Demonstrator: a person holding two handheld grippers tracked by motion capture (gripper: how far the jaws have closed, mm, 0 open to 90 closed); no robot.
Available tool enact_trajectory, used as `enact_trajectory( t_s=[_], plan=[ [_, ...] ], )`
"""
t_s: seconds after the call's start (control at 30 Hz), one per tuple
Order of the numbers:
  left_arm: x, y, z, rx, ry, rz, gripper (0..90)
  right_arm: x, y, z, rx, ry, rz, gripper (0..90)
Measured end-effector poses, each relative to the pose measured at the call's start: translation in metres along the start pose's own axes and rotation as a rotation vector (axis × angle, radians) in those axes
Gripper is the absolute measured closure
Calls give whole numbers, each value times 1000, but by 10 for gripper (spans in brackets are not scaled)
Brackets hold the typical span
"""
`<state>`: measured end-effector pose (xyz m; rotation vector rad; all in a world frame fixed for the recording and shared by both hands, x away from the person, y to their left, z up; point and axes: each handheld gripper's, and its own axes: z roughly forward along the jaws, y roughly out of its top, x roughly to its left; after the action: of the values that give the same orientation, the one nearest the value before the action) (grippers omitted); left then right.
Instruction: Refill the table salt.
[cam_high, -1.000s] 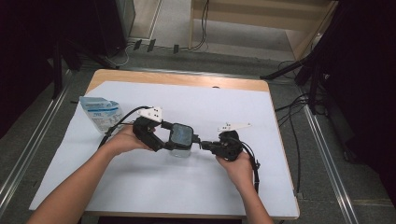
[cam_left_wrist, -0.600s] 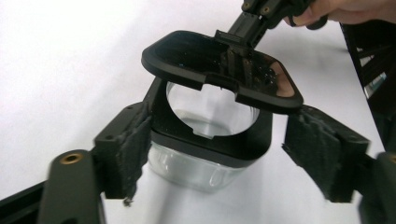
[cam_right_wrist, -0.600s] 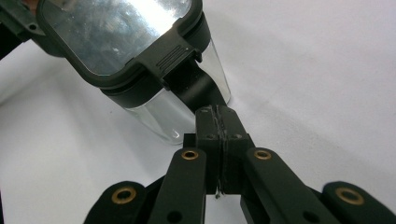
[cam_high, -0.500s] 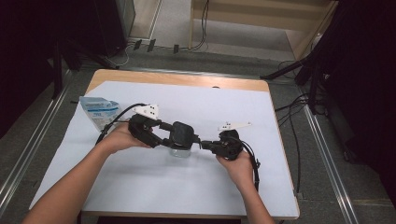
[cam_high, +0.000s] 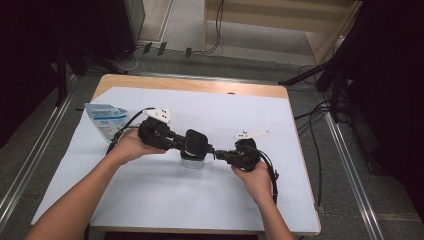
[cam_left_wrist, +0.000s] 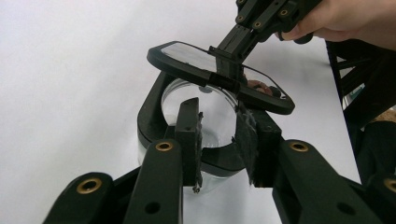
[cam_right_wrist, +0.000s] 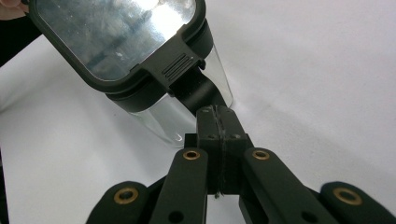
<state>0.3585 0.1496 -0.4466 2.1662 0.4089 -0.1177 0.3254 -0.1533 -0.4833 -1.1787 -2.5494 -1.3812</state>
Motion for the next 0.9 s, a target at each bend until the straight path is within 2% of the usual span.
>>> enact_trajectory(
  t_s=[0.2,0.47,0.9],
  plan=[
    [-4,6,3,15,-3,-2,799,1,0,0,2,-4,-1,900],
    [-5,13,4,-1,0,-33,883,1,0,-1,-3,-2,0,900],
    [-12,34,8,35,-10,-12,900,2,0,-1,-9,-2,4,900]
  ],
)
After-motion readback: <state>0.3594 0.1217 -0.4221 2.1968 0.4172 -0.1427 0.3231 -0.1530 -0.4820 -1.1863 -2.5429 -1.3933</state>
